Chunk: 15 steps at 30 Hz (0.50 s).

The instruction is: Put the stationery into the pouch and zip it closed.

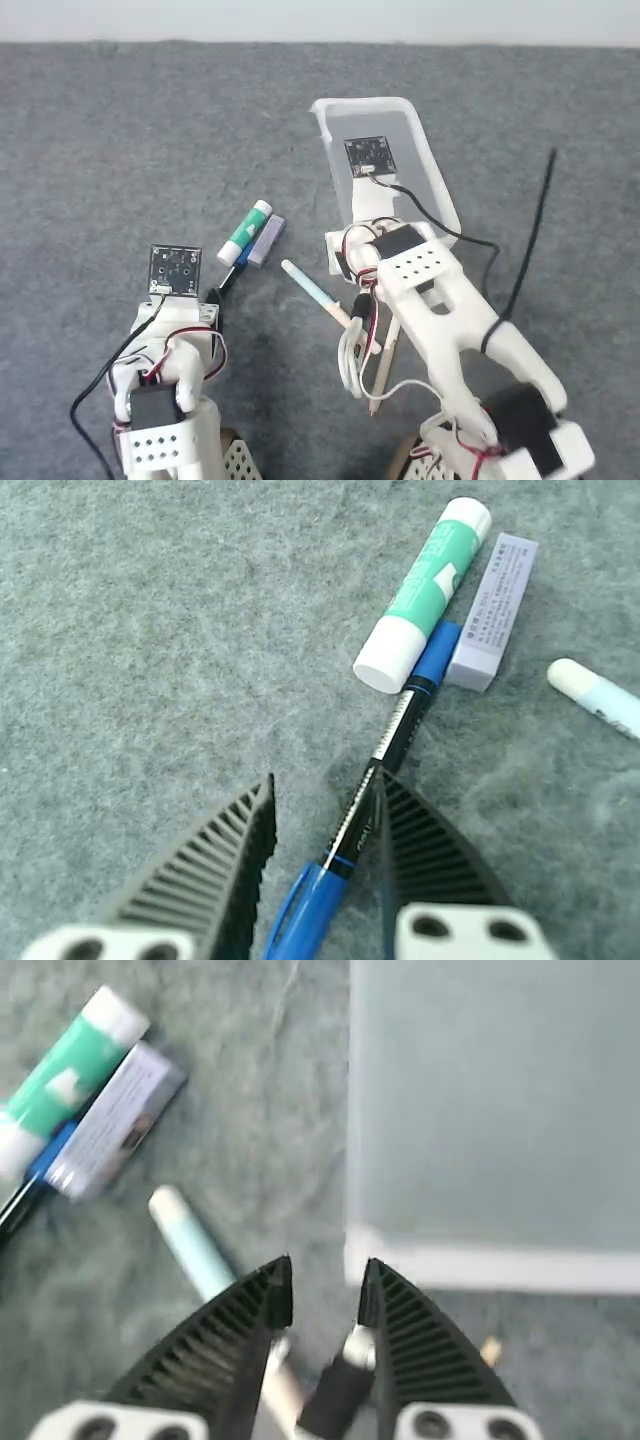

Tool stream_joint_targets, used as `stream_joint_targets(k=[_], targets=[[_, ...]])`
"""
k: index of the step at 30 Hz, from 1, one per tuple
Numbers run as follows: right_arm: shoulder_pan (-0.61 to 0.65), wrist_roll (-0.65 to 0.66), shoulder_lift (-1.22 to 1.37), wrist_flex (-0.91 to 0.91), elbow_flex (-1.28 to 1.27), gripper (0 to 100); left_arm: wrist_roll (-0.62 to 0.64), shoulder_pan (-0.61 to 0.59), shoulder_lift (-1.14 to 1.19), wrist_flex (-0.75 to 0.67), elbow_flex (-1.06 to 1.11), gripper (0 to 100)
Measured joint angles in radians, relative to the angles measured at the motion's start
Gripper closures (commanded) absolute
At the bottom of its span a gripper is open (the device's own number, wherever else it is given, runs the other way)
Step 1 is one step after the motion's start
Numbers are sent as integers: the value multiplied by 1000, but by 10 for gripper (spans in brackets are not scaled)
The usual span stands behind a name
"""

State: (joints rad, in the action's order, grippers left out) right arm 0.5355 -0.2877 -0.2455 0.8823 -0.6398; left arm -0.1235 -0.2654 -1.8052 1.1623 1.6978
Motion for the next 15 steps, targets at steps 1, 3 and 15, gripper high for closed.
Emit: stream_joint_targets(k=[1, 3, 15], targets=[[11, 0, -18, 35, 3, 875, 0, 0, 0, 0, 0, 852], [26, 2, -48, 103, 6, 875, 0, 0, 0, 0, 0, 852], [80, -178, -60, 279, 6, 802, 0, 0, 0, 0, 0, 852]])
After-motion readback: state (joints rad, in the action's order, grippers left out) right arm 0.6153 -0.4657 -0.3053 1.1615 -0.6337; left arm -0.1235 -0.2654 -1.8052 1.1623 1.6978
